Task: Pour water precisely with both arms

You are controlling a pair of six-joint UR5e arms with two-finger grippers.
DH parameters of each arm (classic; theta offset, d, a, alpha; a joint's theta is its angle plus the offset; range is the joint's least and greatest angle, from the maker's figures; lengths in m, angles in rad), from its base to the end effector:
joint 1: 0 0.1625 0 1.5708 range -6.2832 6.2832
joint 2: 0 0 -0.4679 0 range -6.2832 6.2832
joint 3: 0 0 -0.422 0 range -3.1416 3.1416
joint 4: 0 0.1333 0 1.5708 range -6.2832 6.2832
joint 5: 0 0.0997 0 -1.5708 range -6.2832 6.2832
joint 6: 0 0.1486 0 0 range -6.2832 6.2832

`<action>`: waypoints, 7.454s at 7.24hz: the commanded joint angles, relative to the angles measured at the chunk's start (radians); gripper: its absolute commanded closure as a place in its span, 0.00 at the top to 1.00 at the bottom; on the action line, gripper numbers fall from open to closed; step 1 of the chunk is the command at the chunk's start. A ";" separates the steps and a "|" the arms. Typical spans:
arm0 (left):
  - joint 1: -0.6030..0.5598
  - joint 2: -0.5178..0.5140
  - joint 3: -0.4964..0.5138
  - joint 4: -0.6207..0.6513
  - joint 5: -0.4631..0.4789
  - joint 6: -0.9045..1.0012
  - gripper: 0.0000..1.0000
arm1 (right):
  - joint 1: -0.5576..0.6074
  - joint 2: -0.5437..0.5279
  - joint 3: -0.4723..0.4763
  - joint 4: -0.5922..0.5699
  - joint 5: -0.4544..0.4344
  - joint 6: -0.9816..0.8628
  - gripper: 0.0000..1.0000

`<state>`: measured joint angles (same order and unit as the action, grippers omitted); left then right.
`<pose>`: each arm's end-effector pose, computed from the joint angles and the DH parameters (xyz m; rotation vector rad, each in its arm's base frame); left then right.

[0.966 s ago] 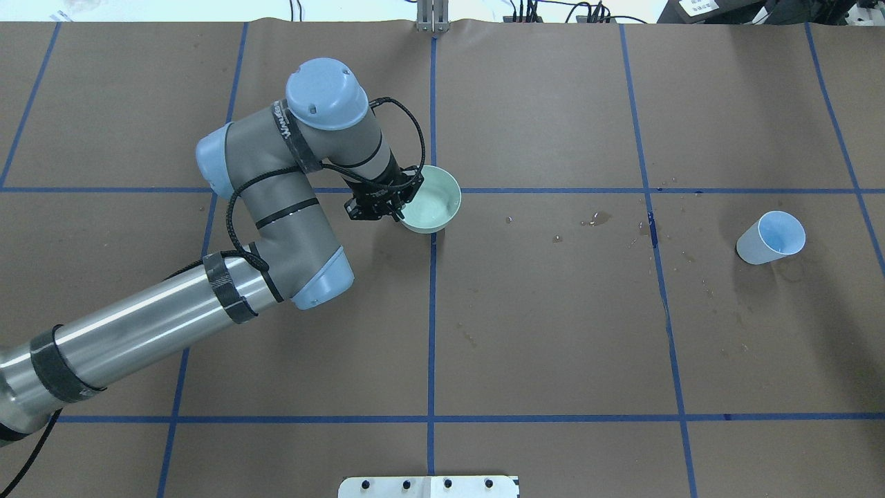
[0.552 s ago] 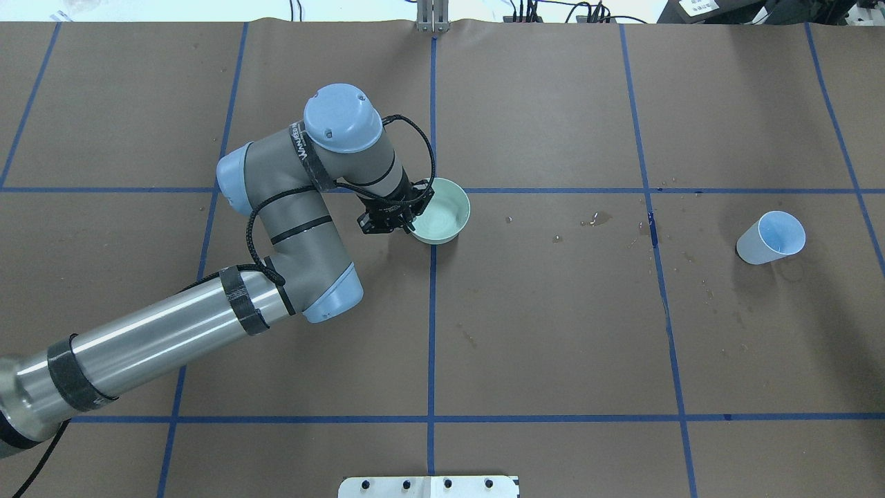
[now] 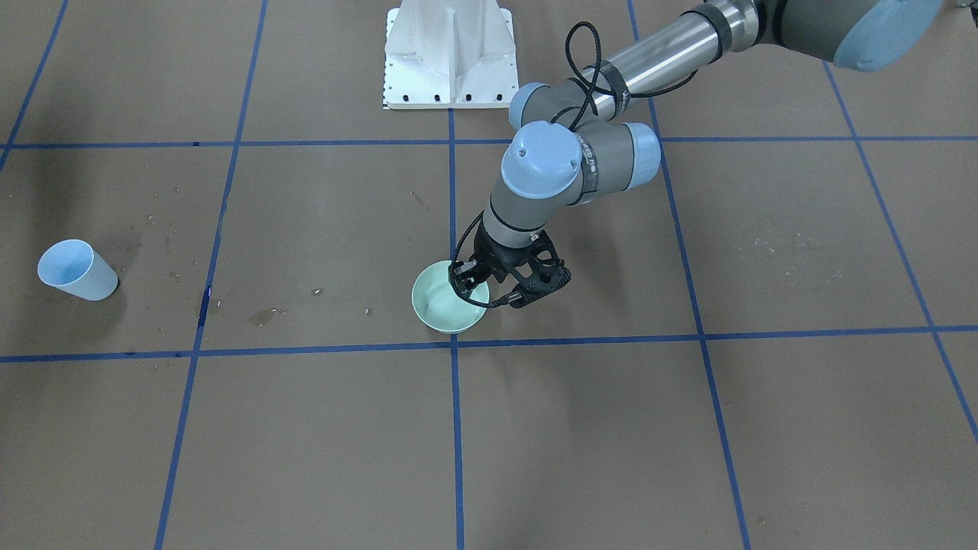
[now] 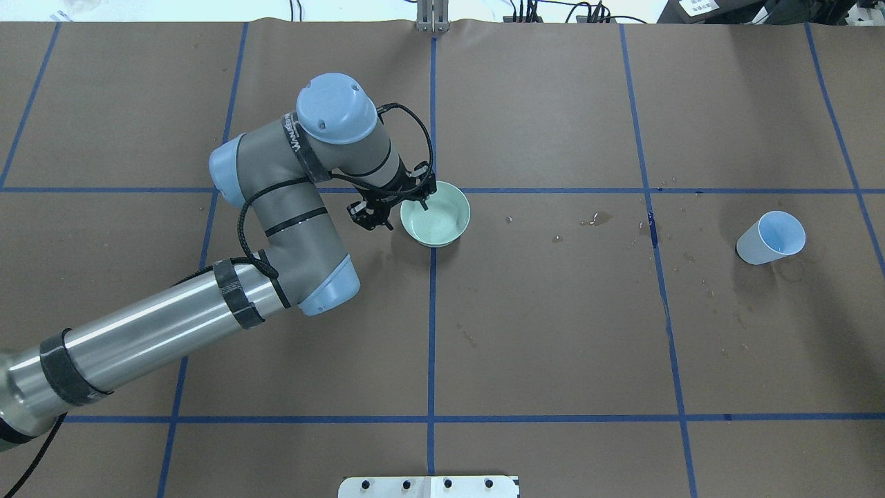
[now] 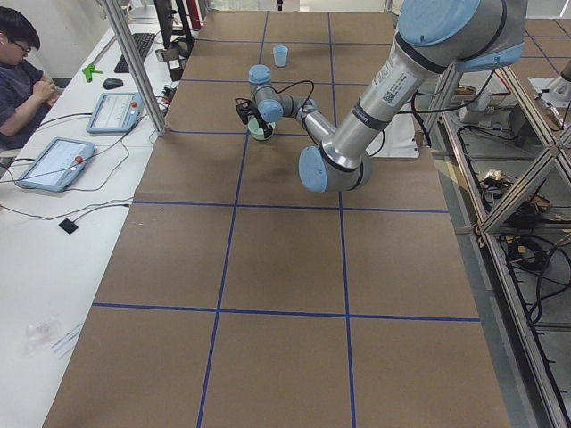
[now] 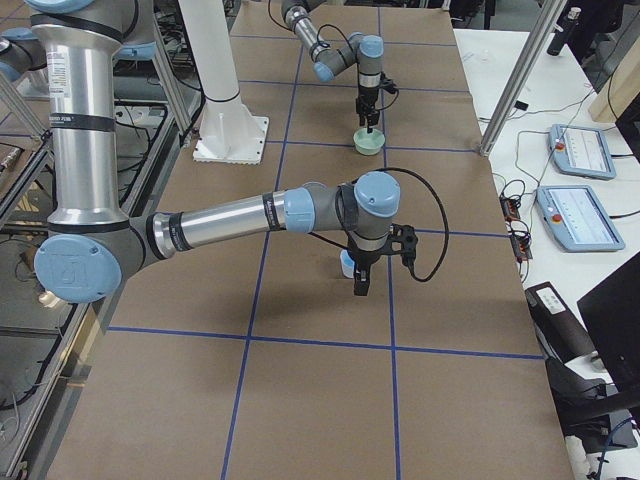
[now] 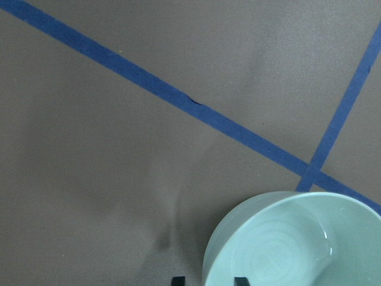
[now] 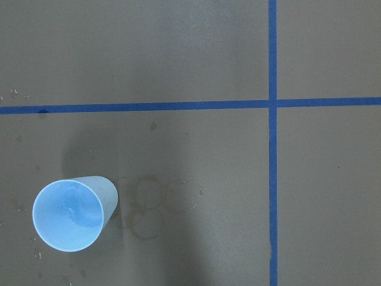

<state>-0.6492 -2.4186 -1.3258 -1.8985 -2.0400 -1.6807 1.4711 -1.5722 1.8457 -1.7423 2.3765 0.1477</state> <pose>0.6485 -0.5752 0.2321 -0.1772 1.0039 -0.4750 -0.0253 -0.5154 0.6087 -0.0036 -0.8107 0.0043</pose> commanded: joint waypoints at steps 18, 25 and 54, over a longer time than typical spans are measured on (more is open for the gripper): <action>-0.213 0.191 -0.359 0.318 -0.115 0.257 1.00 | -1.072 -0.157 0.264 0.049 -1.299 1.664 0.98; -0.227 0.219 -0.377 0.322 -0.115 0.355 1.00 | -1.158 -0.160 0.035 0.259 -1.546 1.708 0.98; -0.310 0.539 -0.561 0.320 -0.117 0.590 1.00 | -1.010 -0.071 -0.278 0.583 -1.657 1.523 0.79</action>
<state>-0.9587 -1.8790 -1.8868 -1.5785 -2.1568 -1.0907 0.4439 -1.6430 1.5678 -1.1657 0.7193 1.6819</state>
